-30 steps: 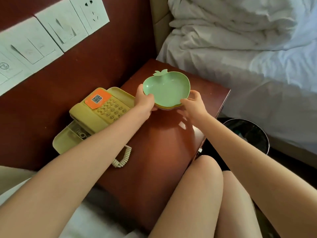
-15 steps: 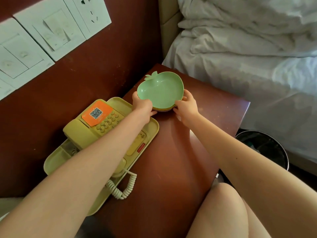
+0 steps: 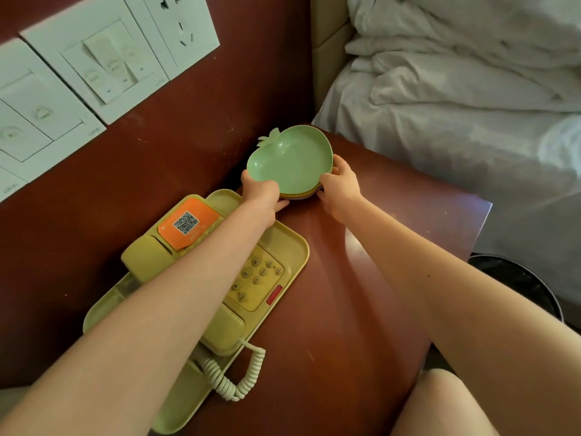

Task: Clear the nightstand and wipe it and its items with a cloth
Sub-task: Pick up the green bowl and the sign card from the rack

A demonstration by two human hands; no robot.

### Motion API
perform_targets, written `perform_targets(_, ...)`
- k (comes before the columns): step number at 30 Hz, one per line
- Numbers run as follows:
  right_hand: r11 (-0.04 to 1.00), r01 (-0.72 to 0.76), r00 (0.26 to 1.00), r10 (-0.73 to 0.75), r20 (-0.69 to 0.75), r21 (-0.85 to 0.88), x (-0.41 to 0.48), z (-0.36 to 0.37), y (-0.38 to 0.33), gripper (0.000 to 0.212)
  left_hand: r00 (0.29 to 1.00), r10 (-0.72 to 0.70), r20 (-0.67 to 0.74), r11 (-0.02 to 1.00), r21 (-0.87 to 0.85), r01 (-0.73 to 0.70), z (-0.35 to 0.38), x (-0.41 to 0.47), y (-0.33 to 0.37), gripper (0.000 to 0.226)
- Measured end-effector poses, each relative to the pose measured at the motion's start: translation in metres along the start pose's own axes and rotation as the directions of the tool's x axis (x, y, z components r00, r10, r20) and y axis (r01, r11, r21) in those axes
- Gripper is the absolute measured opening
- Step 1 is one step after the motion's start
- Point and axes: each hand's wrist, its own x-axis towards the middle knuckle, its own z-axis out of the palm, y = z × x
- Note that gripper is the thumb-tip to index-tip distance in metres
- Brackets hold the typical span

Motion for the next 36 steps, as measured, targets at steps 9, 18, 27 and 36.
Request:
perform_targets(9, 0.993, 0.036, 0.998, -0.029, 0.061, -0.112, -0.014, -0.006, -0.009, 0.057, 0.998, -0.062, 0.02, 0.998, -0.023, 0.062, -0.009, -0.002, 0.008, 0.062)
perform_targets(18, 0.967, 0.115, 0.989, -0.133, -0.065, -0.228, -0.069, -0.047, -0.012, 0.042, 0.994, -0.101, 0.043, 0.995, 0.015, 0.1, -0.003, -0.058, 0.013, 0.041)
perform_targets(27, 0.971, 0.185, 0.972, -0.203, -0.116, -0.148, -0.165, -0.129, -0.006, 0.016, 0.927, -0.028, 0.374, 0.976, 0.21, -0.056, 0.037, -0.164, -0.032, 0.012)
perform_targets(36, 0.954, 0.194, 0.902, -0.265, -0.341, -0.227, -0.287, -0.241, 0.052, 0.015, 0.765, 0.001, 0.644, 0.914, 0.31, -0.262, 0.093, -0.291, -0.112, 0.008)
